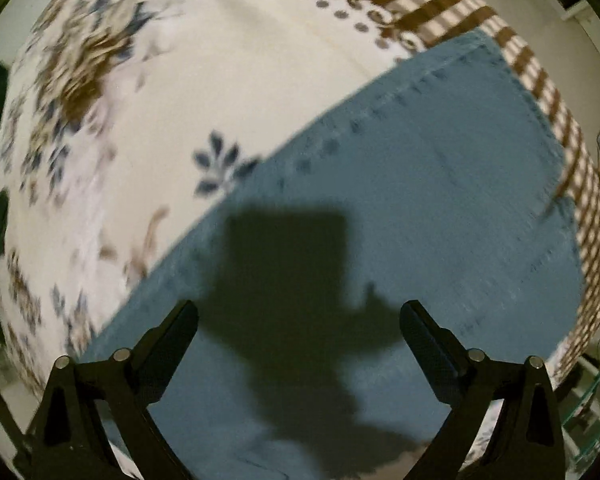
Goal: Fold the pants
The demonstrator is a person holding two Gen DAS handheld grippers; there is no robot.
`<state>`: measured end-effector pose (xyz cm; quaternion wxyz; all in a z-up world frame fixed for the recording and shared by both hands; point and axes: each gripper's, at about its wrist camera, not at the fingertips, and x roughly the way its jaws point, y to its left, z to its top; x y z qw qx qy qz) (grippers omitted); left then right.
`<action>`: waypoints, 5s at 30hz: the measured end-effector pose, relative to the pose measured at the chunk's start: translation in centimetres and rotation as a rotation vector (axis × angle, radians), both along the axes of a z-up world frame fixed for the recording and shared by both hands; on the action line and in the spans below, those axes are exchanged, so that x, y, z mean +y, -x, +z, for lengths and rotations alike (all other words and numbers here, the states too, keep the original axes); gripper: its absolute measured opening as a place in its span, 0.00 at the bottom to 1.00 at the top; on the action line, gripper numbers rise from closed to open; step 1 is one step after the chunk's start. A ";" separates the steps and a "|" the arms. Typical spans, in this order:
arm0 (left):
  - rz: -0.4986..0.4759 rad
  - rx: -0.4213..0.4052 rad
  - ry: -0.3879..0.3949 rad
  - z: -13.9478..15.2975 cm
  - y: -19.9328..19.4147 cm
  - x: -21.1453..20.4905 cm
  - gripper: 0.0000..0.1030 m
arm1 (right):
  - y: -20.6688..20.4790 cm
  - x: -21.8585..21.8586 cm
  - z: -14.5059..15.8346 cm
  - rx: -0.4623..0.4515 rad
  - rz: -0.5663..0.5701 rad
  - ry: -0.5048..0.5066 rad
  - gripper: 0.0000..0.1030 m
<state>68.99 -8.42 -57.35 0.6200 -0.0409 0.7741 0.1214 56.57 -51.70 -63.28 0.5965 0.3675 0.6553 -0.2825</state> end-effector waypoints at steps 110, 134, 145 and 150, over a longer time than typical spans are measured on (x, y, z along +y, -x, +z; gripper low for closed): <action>0.552 -0.391 0.103 3.2 37.6 31.1 0.60 | 39.4 -1.7 2.9 -0.339 -0.245 0.034 0.63; 0.401 -0.477 0.115 4.7 35.6 32.5 0.16 | 37.9 -14.0 1.9 -0.261 -0.252 0.232 0.72; 0.424 -0.462 0.118 4.5 35.6 32.7 0.16 | 32.4 -12.8 6.2 -0.331 0.024 0.361 0.16; 0.426 -0.463 0.118 4.5 35.6 32.7 0.16 | 31.2 -11.9 10.0 -0.426 0.049 0.443 0.15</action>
